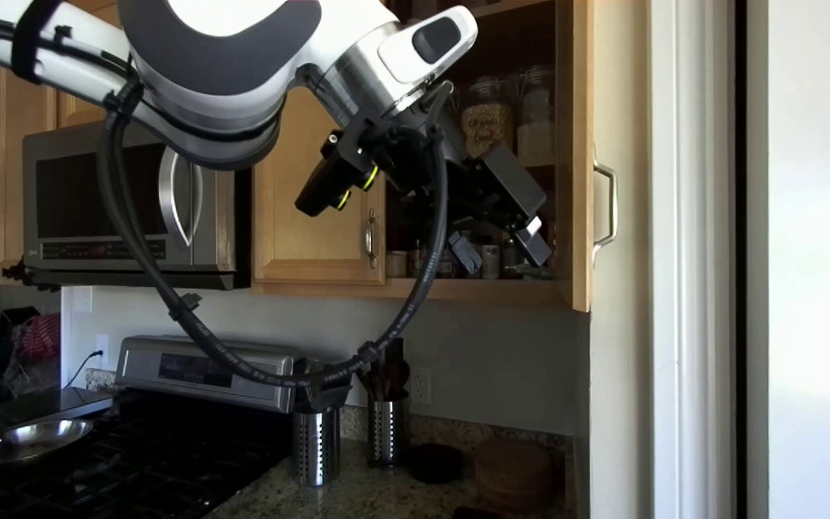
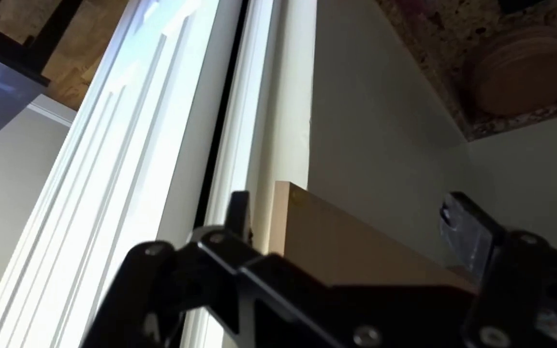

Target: Close the open cabinet door

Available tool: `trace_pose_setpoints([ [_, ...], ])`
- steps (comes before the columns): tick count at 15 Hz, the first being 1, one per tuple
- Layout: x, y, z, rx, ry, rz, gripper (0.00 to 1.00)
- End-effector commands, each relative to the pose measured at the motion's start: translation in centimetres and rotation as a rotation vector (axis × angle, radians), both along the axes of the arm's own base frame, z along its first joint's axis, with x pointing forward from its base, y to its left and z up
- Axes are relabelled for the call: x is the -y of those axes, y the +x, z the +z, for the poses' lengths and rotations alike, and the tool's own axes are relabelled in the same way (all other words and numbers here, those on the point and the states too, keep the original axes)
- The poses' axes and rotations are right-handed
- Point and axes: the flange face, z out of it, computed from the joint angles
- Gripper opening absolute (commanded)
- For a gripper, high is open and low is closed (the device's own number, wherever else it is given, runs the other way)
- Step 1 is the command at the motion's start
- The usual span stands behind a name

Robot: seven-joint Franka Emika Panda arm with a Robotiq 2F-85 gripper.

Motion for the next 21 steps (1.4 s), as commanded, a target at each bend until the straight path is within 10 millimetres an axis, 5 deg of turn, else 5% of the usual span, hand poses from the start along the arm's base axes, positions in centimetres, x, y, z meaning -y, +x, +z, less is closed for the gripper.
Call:
trace_pose_setpoints([
  [1, 0.6, 0.5, -0.1, 0.063, -0.048, 0.068, 1.0],
  [17, 3.6, 0.8, -0.6, 0.127, -0.112, 0.131, 1.0],
  [21, 3.8, 3.2, -1.7, 0.164, -0.125, 0.179, 1.0],
])
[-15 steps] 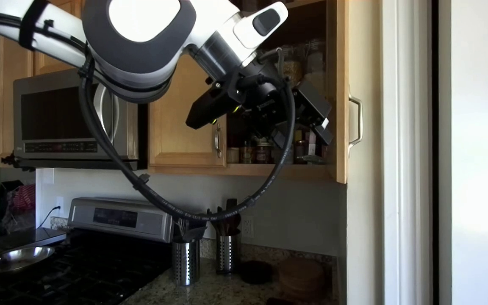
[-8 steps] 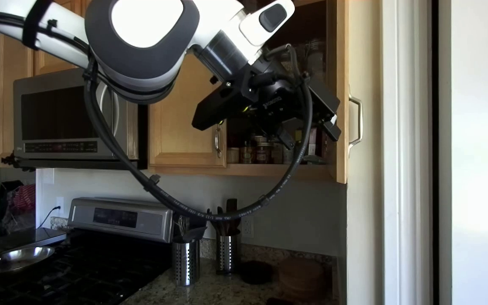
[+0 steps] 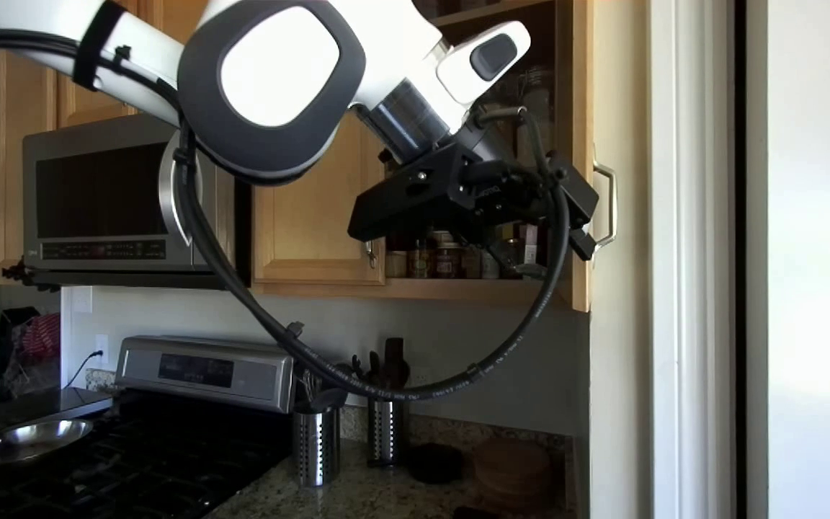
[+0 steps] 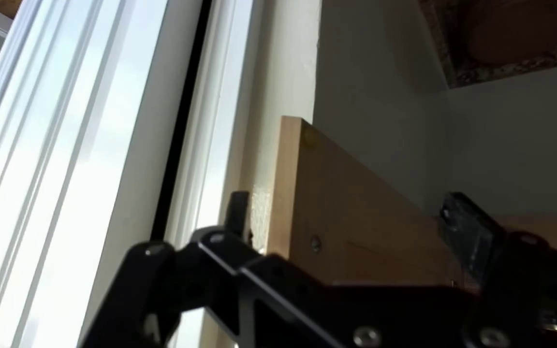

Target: Close the open cabinet door

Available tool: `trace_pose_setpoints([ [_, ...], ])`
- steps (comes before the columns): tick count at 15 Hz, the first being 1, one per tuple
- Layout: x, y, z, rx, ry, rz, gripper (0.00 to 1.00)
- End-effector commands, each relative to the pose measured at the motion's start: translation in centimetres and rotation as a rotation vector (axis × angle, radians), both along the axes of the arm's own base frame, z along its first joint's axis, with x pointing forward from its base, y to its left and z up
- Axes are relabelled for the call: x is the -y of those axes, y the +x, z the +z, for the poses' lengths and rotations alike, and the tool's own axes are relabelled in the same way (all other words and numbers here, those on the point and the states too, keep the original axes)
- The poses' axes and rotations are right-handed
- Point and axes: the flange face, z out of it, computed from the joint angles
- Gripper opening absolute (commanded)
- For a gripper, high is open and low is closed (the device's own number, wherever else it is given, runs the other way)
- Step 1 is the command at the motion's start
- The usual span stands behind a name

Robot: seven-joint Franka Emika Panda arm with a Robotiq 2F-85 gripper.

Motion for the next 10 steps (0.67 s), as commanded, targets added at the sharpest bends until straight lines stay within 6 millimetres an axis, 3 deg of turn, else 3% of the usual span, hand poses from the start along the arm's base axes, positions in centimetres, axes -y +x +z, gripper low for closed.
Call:
trace_pose_setpoints([
  [1, 0.4, 2.5, -0.5, 0.037, -0.047, 0.056, 1.0],
  [6, 0.8, 4.3, -1.4, 0.044, -0.077, 0.1, 1.0],
  [10, -0.8, 4.1, -1.7, 0.02, -0.039, 0.127, 1.0],
])
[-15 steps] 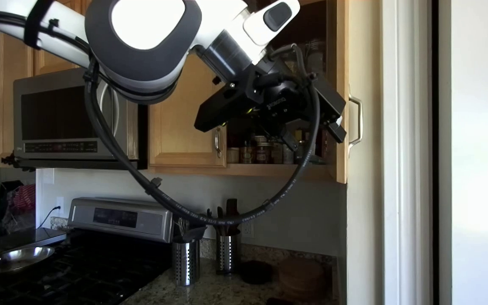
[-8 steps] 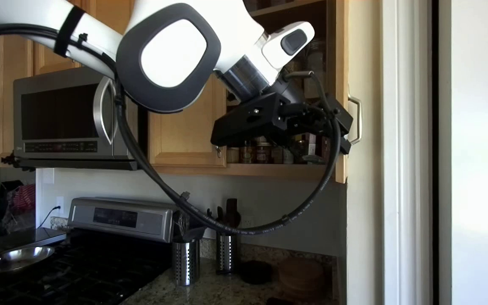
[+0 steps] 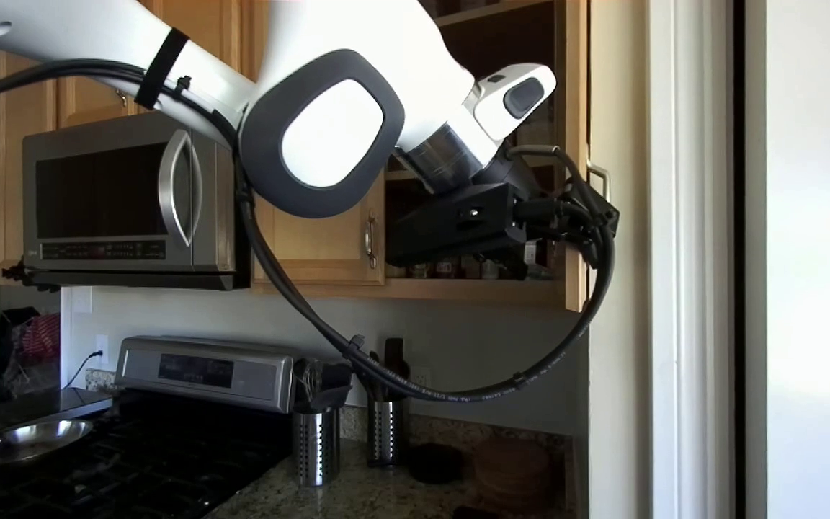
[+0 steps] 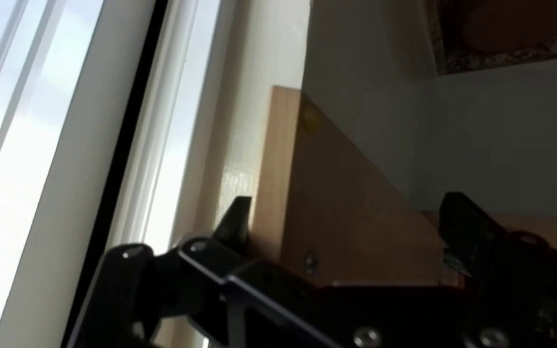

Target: Close the open cabinet door

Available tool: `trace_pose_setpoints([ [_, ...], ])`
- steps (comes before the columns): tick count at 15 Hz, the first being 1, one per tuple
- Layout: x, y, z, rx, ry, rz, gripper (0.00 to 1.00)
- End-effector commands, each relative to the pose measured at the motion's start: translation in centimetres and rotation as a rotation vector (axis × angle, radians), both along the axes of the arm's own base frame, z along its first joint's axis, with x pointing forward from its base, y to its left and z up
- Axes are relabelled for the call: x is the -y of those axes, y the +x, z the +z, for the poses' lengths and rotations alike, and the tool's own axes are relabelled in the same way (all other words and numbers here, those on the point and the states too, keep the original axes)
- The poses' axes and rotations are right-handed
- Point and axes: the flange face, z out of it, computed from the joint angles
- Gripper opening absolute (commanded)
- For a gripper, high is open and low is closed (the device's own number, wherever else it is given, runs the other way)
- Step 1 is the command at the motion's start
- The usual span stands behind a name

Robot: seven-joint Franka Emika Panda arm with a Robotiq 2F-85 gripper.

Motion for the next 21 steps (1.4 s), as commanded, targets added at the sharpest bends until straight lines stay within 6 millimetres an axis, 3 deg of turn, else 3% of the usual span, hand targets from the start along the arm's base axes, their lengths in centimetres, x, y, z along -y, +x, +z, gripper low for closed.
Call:
trace_pose_setpoints([
  [1, -3.0, 1.0, 0.0, -0.036, 0.019, 0.035, 1.0],
  [5, -6.8, 1.3, -0.3, -0.137, 0.014, 0.028, 1.0],
  [11, -14.4, 1.6, 1.4, -0.21, 0.045, 0.103, 1.0],
  [21, -25.2, 5.9, 2.5, -0.203, 0.139, 0.401, 1.0],
])
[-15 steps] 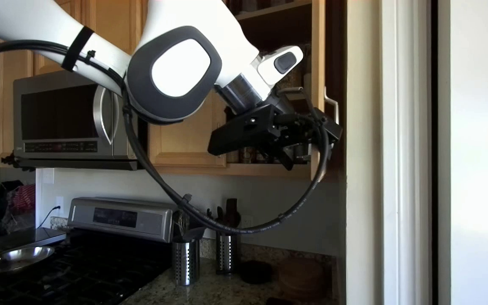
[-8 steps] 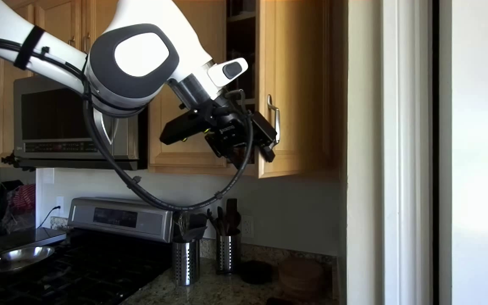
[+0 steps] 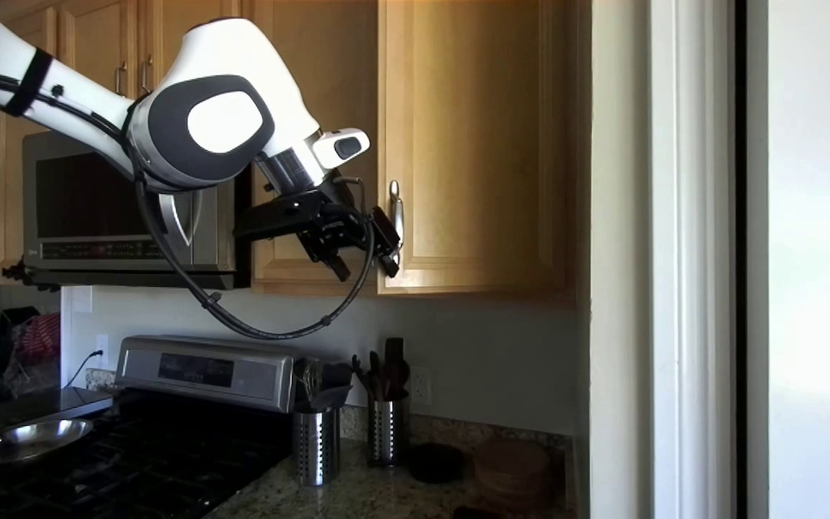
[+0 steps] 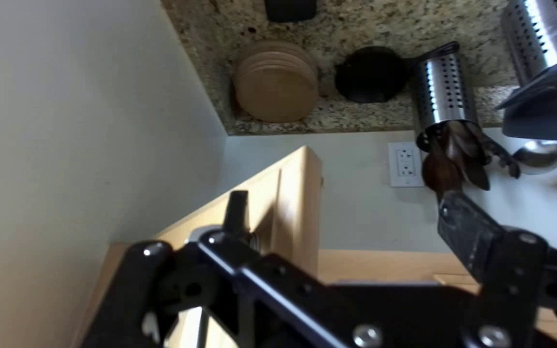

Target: Close the open cabinet door

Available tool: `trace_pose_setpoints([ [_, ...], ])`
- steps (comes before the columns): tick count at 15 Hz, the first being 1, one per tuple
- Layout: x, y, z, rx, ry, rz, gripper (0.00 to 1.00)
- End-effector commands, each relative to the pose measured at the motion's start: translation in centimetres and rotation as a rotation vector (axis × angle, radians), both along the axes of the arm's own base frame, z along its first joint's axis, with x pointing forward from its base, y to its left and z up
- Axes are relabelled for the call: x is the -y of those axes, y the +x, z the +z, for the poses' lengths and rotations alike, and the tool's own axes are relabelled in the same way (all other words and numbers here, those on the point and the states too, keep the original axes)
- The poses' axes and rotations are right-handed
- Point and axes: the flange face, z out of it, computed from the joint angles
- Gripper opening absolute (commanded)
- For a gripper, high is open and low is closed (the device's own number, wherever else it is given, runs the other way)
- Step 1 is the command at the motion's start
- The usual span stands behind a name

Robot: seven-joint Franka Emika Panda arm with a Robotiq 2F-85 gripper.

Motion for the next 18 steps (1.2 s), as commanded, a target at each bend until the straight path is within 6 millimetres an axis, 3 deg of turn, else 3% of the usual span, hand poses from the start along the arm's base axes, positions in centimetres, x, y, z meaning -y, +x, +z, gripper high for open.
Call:
trace_pose_setpoints([
  [1, -2.8, 0.7, 0.7, -0.005, 0.061, 0.107, 1.0],
  [5, -3.3, 0.7, -0.1, -0.059, 0.067, 0.132, 1.0],
  [11, -0.1, 1.0, -2.4, -0.144, 0.056, 0.017, 1.0],
  [12, 1.1, 1.0, -2.7, -0.16, 0.063, -0.009, 0.75],
  [14, 3.3, 1.2, -3.1, -0.16, 0.089, -0.057, 0.67],
  [18, 6.1, 2.7, -2.6, -0.149, 0.143, -0.119, 0.39],
])
